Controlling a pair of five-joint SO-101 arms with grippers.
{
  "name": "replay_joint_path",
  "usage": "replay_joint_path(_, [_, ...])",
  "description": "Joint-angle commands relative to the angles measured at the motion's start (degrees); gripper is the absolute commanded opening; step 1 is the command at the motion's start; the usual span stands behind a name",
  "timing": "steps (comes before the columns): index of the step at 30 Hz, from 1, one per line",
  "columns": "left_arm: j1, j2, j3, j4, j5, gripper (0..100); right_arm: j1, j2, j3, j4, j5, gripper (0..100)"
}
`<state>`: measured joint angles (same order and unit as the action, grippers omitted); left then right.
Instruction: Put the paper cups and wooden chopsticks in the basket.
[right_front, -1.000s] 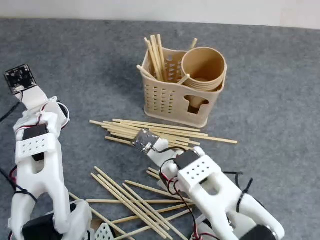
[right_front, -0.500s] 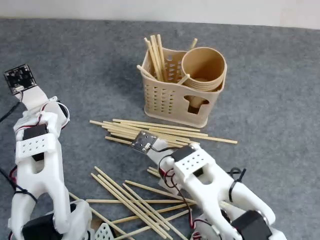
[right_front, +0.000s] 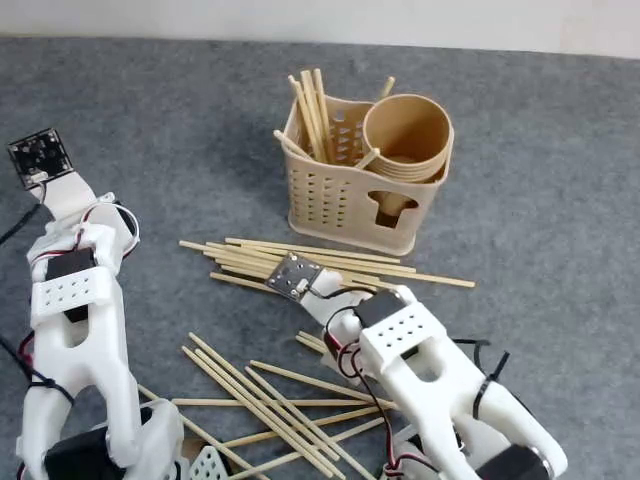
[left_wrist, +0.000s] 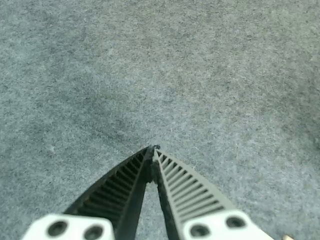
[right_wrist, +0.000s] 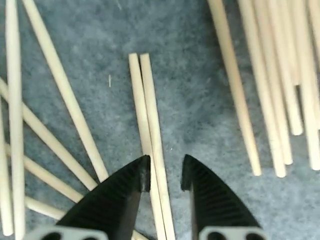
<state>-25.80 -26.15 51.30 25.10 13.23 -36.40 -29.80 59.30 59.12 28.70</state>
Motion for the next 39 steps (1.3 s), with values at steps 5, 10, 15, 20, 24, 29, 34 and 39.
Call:
replay_joint_path(5, [-0.4, -1.54, -0.31, -1.05, 0.18, 1, 0.92, 0.66, -1.36, 0.22, 0.53, 16.7])
replay_joint_path(10, [-0.4, -1.54, -0.31, -1.05, 0.18, 1, 1.01, 4.88, -1.36, -2.77, 0.62, 15.9])
replay_joint_path(15, [-0.4, -1.54, -0.31, -1.05, 0.18, 1, 1.27, 7.43, -1.36, -3.38, 0.62, 13.2])
replay_joint_path(20, [-0.4, -1.54, -0.31, -1.05, 0.18, 1, 3.74, 7.69, -1.8, -3.38, 0.7, 12.4])
replay_joint_path(24, [-0.4, -1.54, -0.31, -1.05, 0.18, 1, 3.82, 7.96, -3.3, -3.38, 0.7, 11.8])
replay_joint_path(29, [-0.4, -1.54, -0.31, -1.05, 0.18, 1, 4.0, 8.04, -3.56, -3.38, 0.7, 11.8])
replay_joint_path(34, [-0.4, -1.54, -0.31, -1.05, 0.18, 1, 5.05, 8.04, -3.56, -3.82, 0.7, 11.8])
replay_joint_path(39, [-0.4, -1.54, -0.31, -1.05, 0.18, 1, 5.14, 8.04, -3.12, -7.96, 0.7, 10.9])
